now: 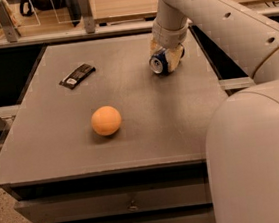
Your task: Place pepsi can upright
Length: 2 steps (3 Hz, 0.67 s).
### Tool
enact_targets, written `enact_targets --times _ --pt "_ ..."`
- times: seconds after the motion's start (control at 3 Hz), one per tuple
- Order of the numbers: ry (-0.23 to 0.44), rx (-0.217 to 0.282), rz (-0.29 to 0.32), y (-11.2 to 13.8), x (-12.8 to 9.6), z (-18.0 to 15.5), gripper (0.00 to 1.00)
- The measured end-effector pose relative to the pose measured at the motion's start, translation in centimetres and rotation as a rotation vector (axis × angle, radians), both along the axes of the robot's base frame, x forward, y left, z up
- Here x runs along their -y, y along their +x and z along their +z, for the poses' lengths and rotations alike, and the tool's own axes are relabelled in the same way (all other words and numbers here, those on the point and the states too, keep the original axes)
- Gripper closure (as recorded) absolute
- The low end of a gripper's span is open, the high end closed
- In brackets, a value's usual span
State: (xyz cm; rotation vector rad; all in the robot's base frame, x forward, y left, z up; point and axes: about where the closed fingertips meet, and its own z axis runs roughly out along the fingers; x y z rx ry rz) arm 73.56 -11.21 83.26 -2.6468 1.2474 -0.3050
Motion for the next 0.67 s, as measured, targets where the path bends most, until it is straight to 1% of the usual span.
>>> enact_targets --times 0.33,0.67 --pt "0.042 -0.014 -0.035 -1.2 0.2 1.3 0.87" --pt "0.158 -0.050 -0.109 -4.0 0.5 4.2 1.00"
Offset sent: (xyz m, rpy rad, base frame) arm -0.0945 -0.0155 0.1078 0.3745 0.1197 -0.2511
